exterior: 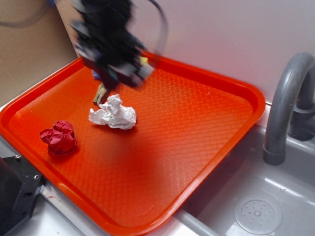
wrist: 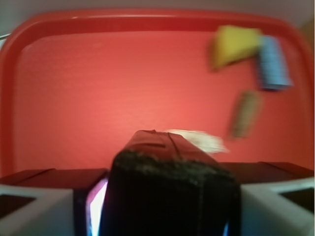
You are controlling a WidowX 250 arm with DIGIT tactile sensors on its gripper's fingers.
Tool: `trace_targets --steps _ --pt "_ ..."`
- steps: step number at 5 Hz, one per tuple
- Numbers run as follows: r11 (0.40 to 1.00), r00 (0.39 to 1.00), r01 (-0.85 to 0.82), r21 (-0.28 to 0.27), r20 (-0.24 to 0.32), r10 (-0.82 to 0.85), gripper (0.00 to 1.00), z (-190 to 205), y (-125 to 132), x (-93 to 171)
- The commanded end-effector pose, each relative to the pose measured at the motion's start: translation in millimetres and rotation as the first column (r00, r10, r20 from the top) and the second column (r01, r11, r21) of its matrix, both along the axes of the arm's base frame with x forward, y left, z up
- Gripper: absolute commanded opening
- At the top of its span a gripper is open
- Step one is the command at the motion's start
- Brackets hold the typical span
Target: Grab the black box.
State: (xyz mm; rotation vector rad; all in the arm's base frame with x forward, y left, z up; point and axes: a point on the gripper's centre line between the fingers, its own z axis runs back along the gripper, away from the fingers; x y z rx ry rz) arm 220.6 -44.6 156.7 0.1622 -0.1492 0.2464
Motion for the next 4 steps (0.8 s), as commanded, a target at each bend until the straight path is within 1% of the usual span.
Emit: trace_targets --steps 1,2,3,4 --pt "0.993 0.994 0.094 -0.075 0.059 -0.090 0.00 111 78 -28" --pt "0.992 0.993 0.119 -0.043 0.000 -0.119 0.00 100 82 -26" --pt "0.991 0.991 0.129 -0.040 -0.035 -0.130 0.00 80 87 -28" --pt "0.990 0.988 0.134 -0.044 -0.067 -0.137 0.00 70 85 -23"
